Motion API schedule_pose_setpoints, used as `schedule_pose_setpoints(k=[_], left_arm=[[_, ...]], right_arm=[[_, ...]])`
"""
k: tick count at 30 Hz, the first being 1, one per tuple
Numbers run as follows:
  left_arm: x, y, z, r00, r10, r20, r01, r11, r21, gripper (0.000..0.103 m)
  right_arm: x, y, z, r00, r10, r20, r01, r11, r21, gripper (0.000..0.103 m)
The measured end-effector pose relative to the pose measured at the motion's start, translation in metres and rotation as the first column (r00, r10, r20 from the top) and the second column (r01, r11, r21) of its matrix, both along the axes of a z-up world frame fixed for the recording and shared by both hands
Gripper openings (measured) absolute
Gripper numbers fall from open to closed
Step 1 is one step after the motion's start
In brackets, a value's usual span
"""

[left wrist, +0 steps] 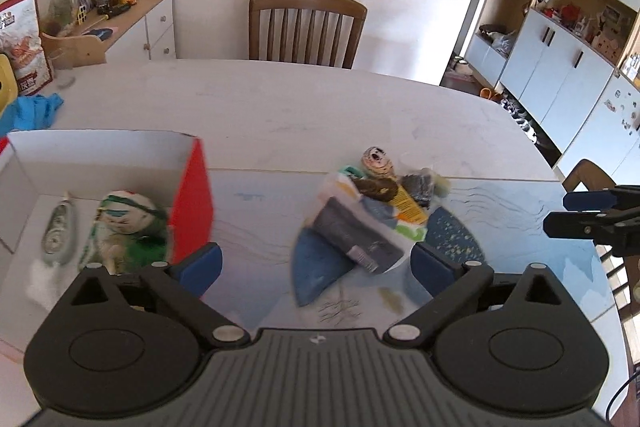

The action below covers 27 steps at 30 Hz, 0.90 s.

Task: Organize objects
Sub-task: 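Move both grippers back toward the remaining items on the plate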

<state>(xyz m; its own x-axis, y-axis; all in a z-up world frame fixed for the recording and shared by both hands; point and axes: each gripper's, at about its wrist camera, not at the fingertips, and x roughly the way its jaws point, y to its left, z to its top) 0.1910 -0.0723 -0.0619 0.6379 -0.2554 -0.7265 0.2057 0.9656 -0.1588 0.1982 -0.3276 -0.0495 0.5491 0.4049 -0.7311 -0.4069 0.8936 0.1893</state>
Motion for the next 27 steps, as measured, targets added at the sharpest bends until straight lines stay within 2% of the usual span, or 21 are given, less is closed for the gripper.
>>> schedule_pose_setpoints(k=[7,14,27], left_arm=[[0.015,-0.044,-0.004,0.999,0.01,0.052,-0.012,0.999,0.049,0.101],[0.034,-0.076,-0.019,0.998,-0.006,0.065,0.002,0.999,0.05,0.101],[0.069,-0.093,-0.063,0.999,0.036,-0.017,-0.034,0.996,0.085,0.101]], right_arm=[[0.032,-0.012,-0.017,1.0,-0.022,0.005,0.022,1.0,-0.015,0.085],[0.067,-0.011,-0.037,1.0,-0.01,-0.013,0.01,1.0,-0.021,0.085],[0.123,-0.006,-0.096,0.998,0.043,-0.051,-0.049,0.989,-0.141,0.083]])
